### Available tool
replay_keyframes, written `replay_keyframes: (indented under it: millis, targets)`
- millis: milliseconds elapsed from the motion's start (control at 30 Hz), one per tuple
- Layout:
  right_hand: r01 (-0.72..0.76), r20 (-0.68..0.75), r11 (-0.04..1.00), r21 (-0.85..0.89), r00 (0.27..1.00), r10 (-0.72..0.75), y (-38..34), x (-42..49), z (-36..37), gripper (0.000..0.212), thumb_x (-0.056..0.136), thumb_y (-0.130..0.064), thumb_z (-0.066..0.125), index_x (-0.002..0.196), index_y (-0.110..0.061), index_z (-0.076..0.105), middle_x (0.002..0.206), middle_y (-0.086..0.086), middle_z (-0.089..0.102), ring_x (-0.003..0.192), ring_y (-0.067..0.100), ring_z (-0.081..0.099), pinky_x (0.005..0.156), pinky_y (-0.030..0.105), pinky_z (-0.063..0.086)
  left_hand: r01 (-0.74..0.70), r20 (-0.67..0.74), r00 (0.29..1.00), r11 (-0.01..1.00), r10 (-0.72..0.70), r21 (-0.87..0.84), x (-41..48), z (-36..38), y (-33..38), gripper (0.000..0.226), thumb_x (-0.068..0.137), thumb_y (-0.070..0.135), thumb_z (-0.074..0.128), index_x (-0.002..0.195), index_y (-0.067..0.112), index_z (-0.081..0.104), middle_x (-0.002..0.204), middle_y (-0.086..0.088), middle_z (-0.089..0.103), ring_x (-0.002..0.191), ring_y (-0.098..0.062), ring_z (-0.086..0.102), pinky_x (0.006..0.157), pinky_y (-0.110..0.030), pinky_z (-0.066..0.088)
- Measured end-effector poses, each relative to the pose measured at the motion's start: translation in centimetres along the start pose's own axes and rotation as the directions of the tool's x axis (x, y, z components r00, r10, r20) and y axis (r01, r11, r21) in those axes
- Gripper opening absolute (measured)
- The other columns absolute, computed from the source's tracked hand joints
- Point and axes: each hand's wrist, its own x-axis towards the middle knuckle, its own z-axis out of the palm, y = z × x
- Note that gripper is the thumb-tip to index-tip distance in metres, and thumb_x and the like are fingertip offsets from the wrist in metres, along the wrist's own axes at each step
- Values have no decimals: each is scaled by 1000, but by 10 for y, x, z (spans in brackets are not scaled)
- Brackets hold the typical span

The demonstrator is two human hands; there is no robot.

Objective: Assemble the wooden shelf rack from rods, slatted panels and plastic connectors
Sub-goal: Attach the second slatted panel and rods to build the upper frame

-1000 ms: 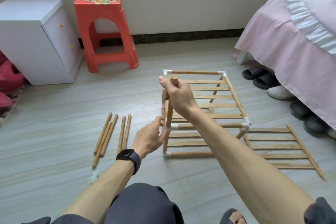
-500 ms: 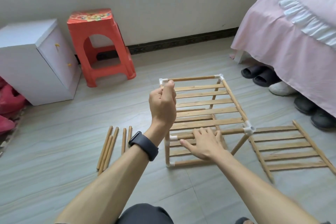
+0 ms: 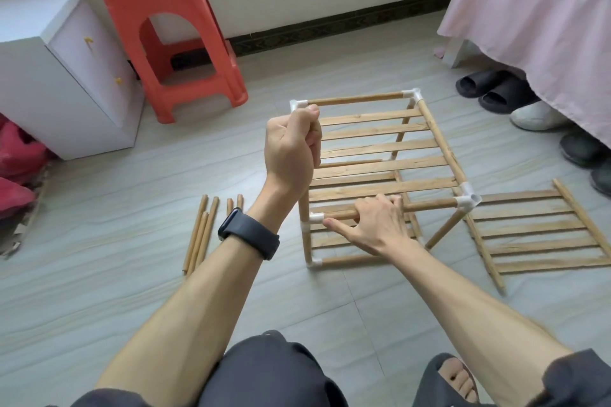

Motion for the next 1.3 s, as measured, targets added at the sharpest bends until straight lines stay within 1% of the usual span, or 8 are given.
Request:
replay_keyframes:
  millis: [167,400,467,567,667,767,933,1300]
  targets:
    - [-101,194,995,-23,976,103,-10,2,-10,100,72,-99,8,110,-25,62,122,4,62,120,28,48,99,52,26,-1,-67,998,1000,2,11,2,-1,10,51,89,23,41,39,30,34,41,9,24,35,-7,23,41,-18,21]
    - [-202,269,977,-68,939,213,-26,-19,-20,93,85,-87,8,146,-24,40,154,11,36,145,33,25,117,63,1,94,12,995,995,-94,33,-10,-7,14,50,101,26,40,51,23,35,48,8,27,43,-9,23,43,-25,19]
    - [-209,172,977,-41,962,213,-34,-26,-20,77,95,-74,28,149,-21,38,157,16,32,147,35,23,118,63,5,87,52,994,980,-98,178,-12,-13,17,49,100,47,37,60,18,42,53,6,40,49,-13,38,52,-31,35]
    - [-14,-173,999,52,985,23,-50,-43,-13,53,82,-33,72,127,-8,58,133,20,52,122,39,50,99,59,44,3,86,995,865,-53,502,-29,-41,2,50,96,74,21,86,37,53,79,12,62,75,-6,59,72,-33,49]
    - [252,-303,968,14,923,-237,-70,-58,6,38,73,-20,75,109,-11,65,109,10,61,98,34,61,75,47,51,78,41,989,745,-140,662,-57,-91,-40,46,89,84,22,103,49,49,99,17,64,94,4,60,74,-25,45]
    - [336,-139,941,52,935,-326,-93,-63,25,32,70,-17,74,101,-12,69,101,6,64,90,31,65,71,40,54,309,-107,927,572,-358,760,-91,-151,-94,59,90,78,38,127,33,49,116,9,63,109,-11,61,91,-38,51]
    - [267,304,956,121,907,-292,-122,-51,68,43,94,-32,46,137,-24,49,140,-5,47,130,21,44,97,35,45,519,-330,684,115,-651,847,-148,-240,-165,64,98,52,48,150,20,32,145,-10,50,135,-30,45,106,-44,42]
    - [207,803,976,61,571,-172,-148,-4,184,65,102,-35,33,162,-26,8,171,6,-4,156,32,3,125,46,14,694,-611,468,-162,-639,701,-147,-331,-247,49,98,28,48,144,14,34,143,-11,43,131,-30,44,98,-44,46]
